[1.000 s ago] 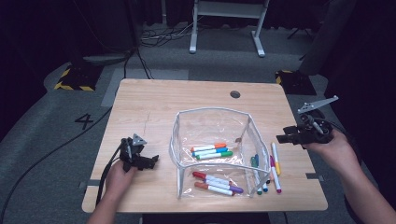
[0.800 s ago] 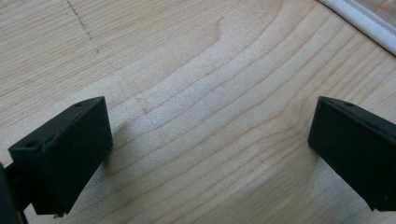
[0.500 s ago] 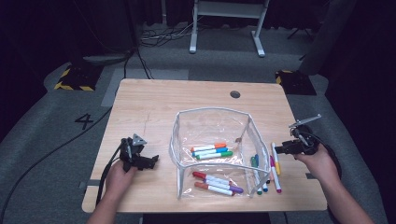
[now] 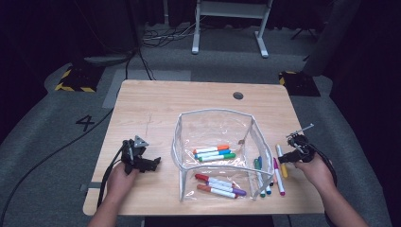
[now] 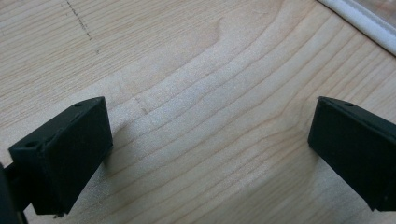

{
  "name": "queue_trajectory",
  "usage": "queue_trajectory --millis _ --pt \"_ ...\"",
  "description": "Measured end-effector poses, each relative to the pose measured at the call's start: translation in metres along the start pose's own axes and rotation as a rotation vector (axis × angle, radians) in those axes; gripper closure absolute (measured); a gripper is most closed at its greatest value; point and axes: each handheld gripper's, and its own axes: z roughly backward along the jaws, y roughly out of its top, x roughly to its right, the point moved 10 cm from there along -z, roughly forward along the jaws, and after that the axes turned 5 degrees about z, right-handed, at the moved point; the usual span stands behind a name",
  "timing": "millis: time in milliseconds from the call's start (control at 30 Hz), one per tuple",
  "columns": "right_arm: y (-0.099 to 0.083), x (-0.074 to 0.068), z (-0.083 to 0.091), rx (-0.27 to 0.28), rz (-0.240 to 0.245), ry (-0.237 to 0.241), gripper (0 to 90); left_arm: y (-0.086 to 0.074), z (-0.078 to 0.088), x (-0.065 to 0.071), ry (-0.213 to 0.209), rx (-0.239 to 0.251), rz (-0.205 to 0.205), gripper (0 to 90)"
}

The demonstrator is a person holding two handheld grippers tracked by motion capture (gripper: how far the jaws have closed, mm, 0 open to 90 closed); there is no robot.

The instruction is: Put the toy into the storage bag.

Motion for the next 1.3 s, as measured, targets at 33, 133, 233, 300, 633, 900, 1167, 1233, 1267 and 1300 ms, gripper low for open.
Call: queue_trajectory --millis 33,133,233,300,633,900,1167,1233,1267,1300 --pt "-0.001 0.001 -0.001 -0.009 -0.007 -0.008 66.7 0.0 0.0 0.0 0.0 0.0 -0.001 0.0" --pt "-0.003 0.006 -0.005 -0.027 -0.022 -0.029 75.0 0.0 0.0 0.0 -0.001 0.0 0.001 0.0" --pt "-0.004 0.007 -0.005 -0.033 -0.06 -0.023 75.7 0.0 0.0 0.0 -0.001 0.0 0.001 0.0" --pt "-0.003 0.006 -0.005 -0.027 -0.075 0.0 75.9 0.0 0.0 0.0 -0.001 0.0 0.001 0.0" --pt "0.006 -0.005 0.034 0.086 -0.054 0.092 76.0 0.0 0.0 0.0 0.0 0.0 -0.001 0.0" --pt "0.015 -0.027 0.08 0.177 0.012 0.132 75.9 0.0 0.0 0.0 -0.001 0.0 0.001 0.0" --pt "0.027 -0.057 0.126 0.25 0.108 0.16 76.0 0.0 0.0 0.0 -0.001 -0.004 -0.002 0.0" --pt "0.03 -0.064 0.136 0.259 0.133 0.162 76.0 0.0 0.0 0.0 0.0 0.0 0.0 0.0" --pt "0.031 -0.068 0.14 0.263 0.14 0.162 76.0 0.0 0.0 0.0 -0.001 0.0 0.0 0.0" --pt "0.033 -0.071 0.144 0.27 0.152 0.16 75.9 0.0 0.0 0.0 -0.001 0.001 0.0 0.0"
